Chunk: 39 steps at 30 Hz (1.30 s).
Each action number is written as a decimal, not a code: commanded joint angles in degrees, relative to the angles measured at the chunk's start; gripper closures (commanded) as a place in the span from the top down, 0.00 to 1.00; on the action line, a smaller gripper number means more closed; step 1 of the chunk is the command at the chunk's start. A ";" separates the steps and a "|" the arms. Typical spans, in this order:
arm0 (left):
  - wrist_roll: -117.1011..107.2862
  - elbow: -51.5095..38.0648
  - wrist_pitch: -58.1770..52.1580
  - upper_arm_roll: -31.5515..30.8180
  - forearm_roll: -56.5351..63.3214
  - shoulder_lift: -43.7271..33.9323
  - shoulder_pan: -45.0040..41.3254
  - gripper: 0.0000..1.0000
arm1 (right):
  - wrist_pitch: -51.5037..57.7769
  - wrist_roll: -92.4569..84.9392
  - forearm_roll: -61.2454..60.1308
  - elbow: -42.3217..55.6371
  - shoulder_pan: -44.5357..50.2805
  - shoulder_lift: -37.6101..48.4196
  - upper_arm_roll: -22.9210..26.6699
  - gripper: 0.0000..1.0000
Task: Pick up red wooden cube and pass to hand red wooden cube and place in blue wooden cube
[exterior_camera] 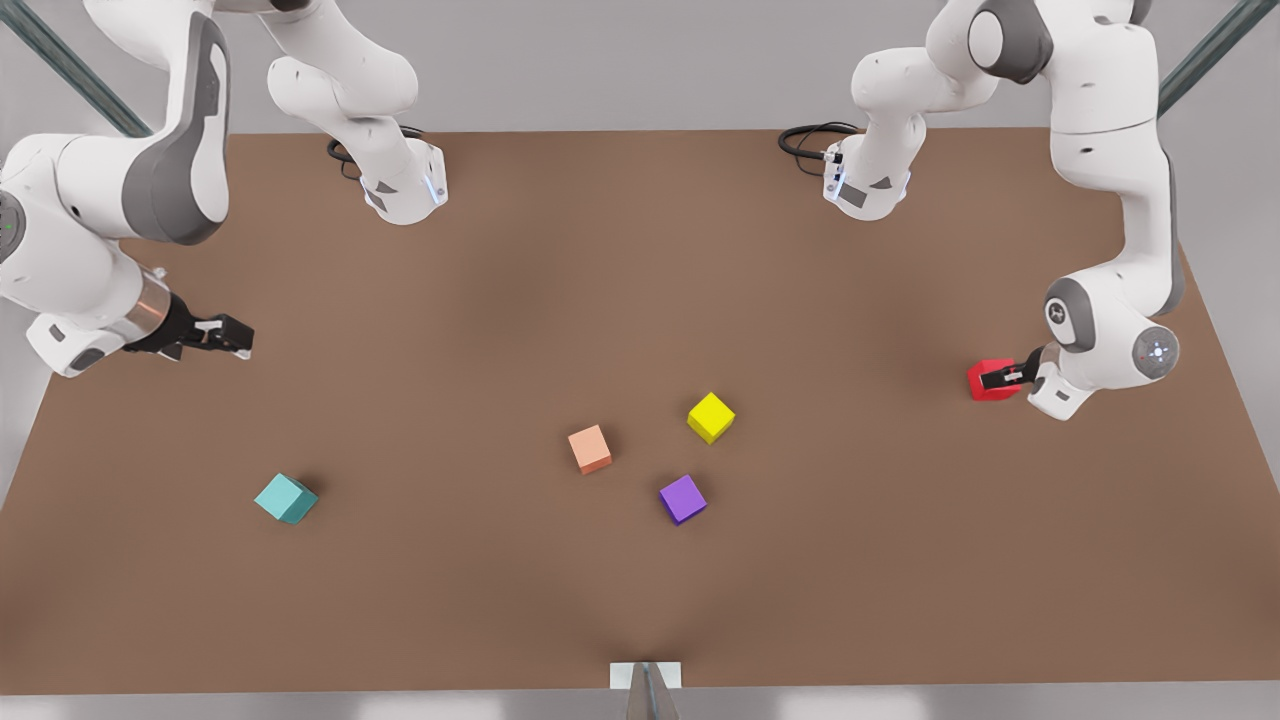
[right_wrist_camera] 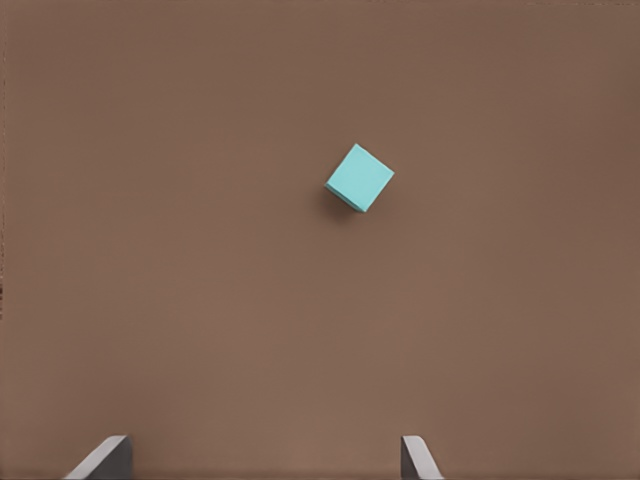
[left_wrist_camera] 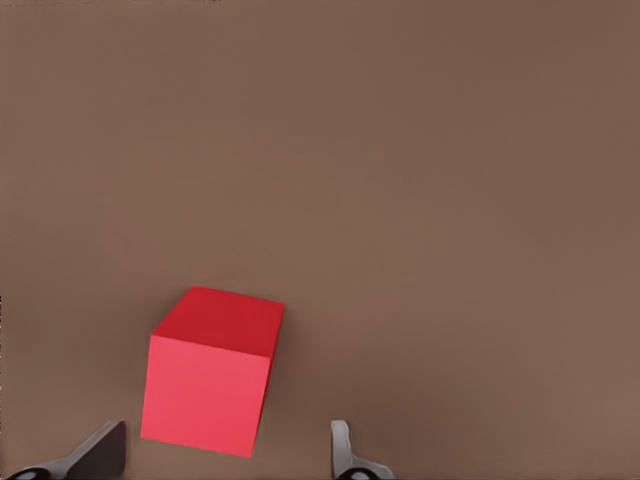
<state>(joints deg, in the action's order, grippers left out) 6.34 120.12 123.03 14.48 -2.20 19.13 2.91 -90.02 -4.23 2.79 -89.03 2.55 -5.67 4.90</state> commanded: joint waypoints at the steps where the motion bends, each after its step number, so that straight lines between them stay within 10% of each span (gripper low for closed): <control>1: 15.29 1.07 6.16 0.02 1.94 0.03 0.34 1.00 | 0.02 -1.58 0.02 0.17 -0.01 -0.13 0.02 1.00; 26: 15.20 2.57 12.14 -0.07 -1.75 7.94 1.92 1.00 | -0.50 -1.66 0.28 0.43 0.35 -2.42 0.02 1.00; 29: 15.11 2.48 12.14 -0.33 -1.75 7.94 1.92 0.70 | -0.50 -1.66 0.28 0.43 0.35 -2.68 0.02 1.00; 36: -3.87 -2.17 7.49 -7.89 -2.01 4.07 1.40 0.69 | -0.50 -1.75 0.28 0.43 0.43 -2.77 0.02 1.00; 39: -5.36 -8.85 -3.32 -7.98 -26.17 4.51 -0.18 0.69 | -0.50 -1.66 0.28 0.43 0.52 -2.94 0.02 1.00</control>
<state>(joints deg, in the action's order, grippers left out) 13.59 112.66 129.24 6.25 -15.40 23.63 3.07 -90.55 -5.72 3.11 -88.62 3.05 -8.64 4.90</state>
